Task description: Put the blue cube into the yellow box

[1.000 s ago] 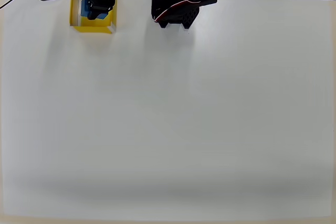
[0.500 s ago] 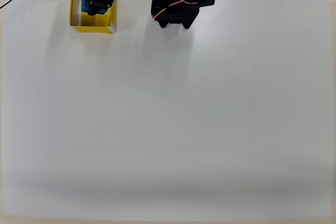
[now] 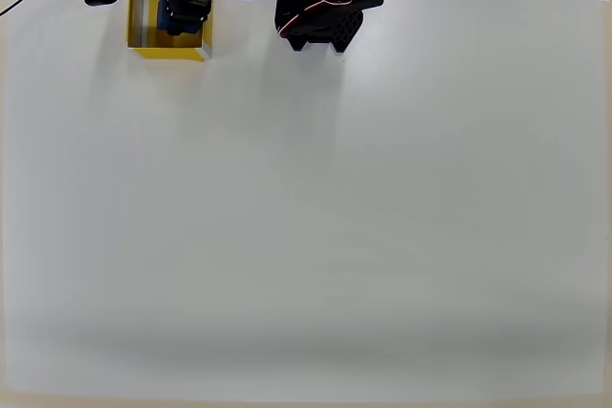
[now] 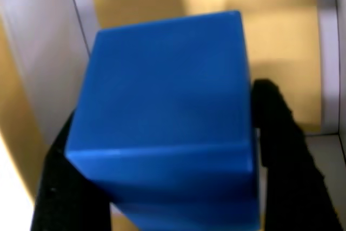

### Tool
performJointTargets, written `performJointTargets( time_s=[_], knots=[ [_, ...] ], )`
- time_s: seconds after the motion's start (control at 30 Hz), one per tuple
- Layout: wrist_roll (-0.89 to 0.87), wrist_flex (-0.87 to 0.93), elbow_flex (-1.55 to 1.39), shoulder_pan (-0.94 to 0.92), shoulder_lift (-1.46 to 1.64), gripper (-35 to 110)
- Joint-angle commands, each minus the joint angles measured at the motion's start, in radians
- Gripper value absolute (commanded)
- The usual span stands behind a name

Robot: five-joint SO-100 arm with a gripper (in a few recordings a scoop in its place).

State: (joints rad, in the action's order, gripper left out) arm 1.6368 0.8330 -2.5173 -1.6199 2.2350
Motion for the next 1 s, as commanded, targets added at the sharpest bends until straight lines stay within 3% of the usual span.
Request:
performJointTargets(
  time_s=[0.0,0.17,0.43,0.97],
  knots=[
    [0.026,-0.04,0.003,-0.032,0.018,21],
    [0.04,-0.084,-0.035,-0.051,0.028,33],
    [0.069,-0.089,-0.028,-0.083,0.051,37],
    [0.126,0.233,0.222,-0.117,0.265,38]
  ],
)
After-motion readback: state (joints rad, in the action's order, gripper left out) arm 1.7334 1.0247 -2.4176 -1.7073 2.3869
